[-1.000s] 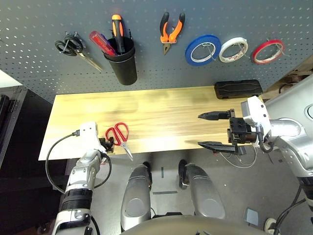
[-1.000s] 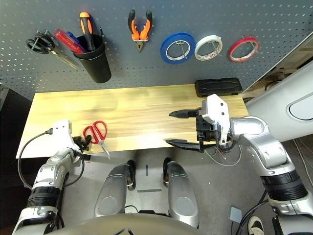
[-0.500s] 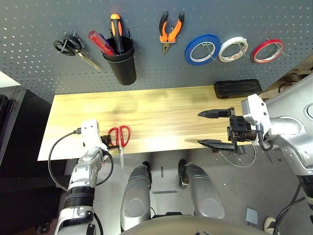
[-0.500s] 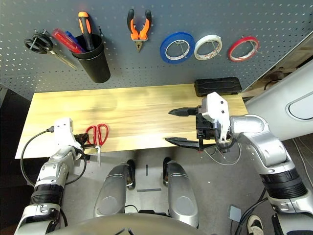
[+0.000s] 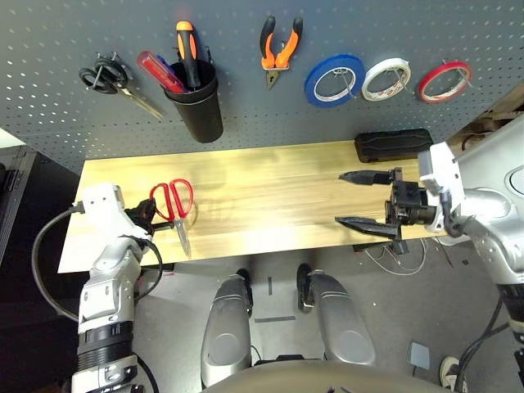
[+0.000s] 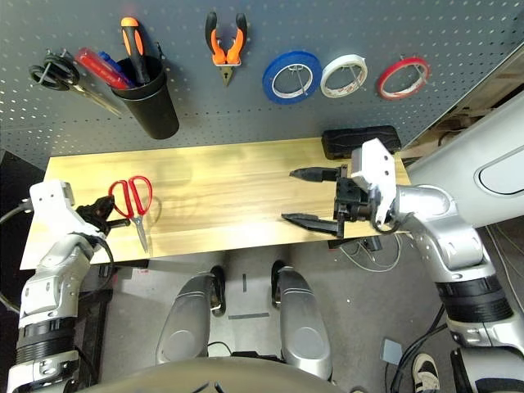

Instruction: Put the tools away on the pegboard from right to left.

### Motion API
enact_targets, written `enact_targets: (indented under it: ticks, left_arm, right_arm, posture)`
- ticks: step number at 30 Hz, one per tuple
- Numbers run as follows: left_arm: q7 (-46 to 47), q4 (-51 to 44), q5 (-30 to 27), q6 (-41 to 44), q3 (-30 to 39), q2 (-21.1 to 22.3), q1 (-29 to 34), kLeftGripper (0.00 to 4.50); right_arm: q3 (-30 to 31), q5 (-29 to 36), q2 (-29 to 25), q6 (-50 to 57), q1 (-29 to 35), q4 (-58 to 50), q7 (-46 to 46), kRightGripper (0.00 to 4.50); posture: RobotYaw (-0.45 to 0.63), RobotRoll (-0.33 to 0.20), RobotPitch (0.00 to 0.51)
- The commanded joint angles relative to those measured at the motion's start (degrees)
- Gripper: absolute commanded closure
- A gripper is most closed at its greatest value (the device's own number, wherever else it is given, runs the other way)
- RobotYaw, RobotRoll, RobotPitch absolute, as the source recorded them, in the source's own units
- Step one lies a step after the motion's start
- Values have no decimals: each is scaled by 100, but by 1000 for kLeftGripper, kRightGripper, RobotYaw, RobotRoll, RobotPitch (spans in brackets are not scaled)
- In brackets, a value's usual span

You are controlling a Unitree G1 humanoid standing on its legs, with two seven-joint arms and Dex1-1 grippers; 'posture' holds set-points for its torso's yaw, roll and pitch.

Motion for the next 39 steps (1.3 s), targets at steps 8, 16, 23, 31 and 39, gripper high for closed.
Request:
enact_targets:
  ticks: [8, 16, 23, 31, 39]
  left_arm:
    - [-561, -732, -1216, 38, 737, 277, -307, 4468]
    - [-571, -544, -1650, -50, 1040, 446, -818, 4468]
    - [-241, -173, -1608, -306, 1121, 339, -1332, 4468]
    - [340, 775, -756, -792, 687, 347, -1791, 4468]
    - [329, 1869, -510, -1297, 392, 212, -2479, 4468]
  right_arm:
    - [-956, 1125, -422, 769, -19, 132, 590, 0]
    - [-1384, 1306, -712, 940, -191, 346, 683, 0]
    - [-1431, 1346, -638, 970, -426, 407, 578, 0]
    - [-1333, 1351, -381, 970, -453, 184, 331, 0]
    - [-1363, 1426, -231, 1046, -314, -106, 107, 0]
  posture:
    - [17, 0, 121]
    - [-5, 0, 85]
    - [-12, 0, 68]
    - [-43, 0, 61]
    - [-69, 0, 63]
